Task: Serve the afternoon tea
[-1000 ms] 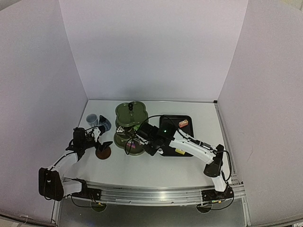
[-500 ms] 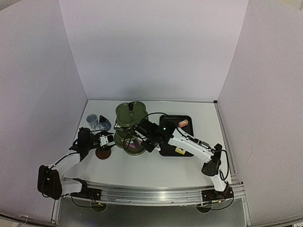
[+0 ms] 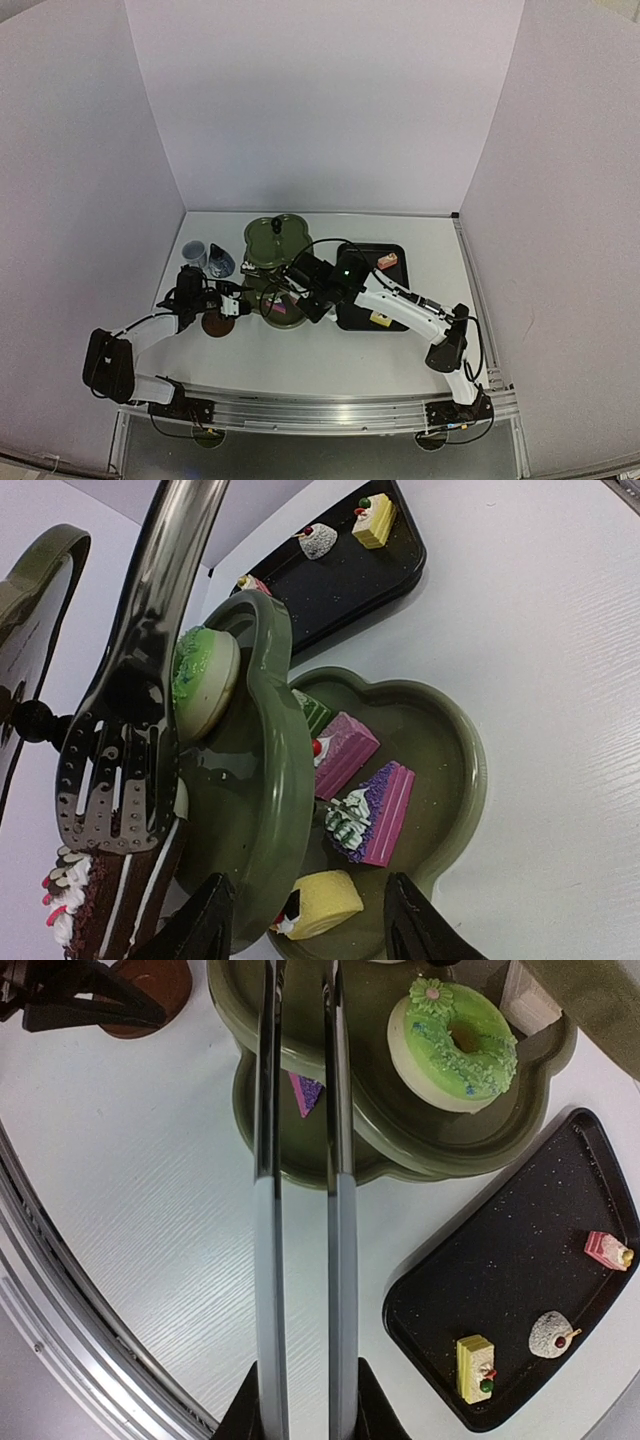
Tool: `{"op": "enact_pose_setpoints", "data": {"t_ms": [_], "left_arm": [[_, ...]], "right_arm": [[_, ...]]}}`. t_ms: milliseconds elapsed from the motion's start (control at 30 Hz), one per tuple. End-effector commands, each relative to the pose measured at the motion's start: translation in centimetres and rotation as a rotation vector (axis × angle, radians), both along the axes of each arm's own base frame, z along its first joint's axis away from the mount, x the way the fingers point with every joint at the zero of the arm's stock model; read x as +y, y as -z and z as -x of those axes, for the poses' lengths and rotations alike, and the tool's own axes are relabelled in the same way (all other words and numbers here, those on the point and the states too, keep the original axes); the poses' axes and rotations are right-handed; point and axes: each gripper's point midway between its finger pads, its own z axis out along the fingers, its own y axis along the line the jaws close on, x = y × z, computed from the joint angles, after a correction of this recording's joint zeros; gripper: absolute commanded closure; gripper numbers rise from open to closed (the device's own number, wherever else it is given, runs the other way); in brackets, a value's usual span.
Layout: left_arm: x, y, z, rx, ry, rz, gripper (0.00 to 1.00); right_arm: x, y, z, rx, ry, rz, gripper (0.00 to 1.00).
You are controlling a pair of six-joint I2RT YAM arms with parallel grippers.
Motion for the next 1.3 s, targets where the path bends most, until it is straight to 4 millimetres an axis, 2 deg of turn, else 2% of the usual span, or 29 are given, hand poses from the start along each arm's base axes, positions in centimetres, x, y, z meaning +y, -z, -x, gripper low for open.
{"op": "enact_pose_setpoints", "data": {"t_ms": [0, 133, 267, 567, 700, 1000, 1267], "left_arm": [[-0.8, -1.0, -0.4, -0.036, 0.048, -0.003, 0.49], [-0.9, -0.8, -0.9, -0.015, 0.035, -0.008, 0.49], [-0.9, 0.0, -1.2, -0.012, 0.036, -0.027, 0.53], [-1.0, 0.8, -1.4, -0.009, 0.053, -0.053, 0.61], [-1.2, 1.0, -1.5, -0.013, 0.067, -0.056, 0.64], [-1.4, 1.2, -1.2, -0.062, 0.107, -0.07, 0.78], [-1.4, 1.4, -1.1, -0.082, 0.123, -0.09, 0.87]], "right_arm": [[-0.5, -4.2, 0.6, -0.004, 0.042, -0.131, 1.0], [-1.6, -4.7, 1.8, 0.031, 0.046, -0.146, 1.0], [-3.1, -4.8, 2.0, 0.015, 0.076, -0.127, 1.0], [-4.6, -3.4, 2.0, 0.005, 0.1, -0.07, 1.0], [-3.7, -3.6, 1.8, 0.004, 0.087, -0.092, 1.0], [-0.2, -2.8, 0.2, -0.011, 0.059, -0.122, 1.0], [1.7, -1.2, -1.0, -0.023, 0.031, -0.11, 1.0]]}}
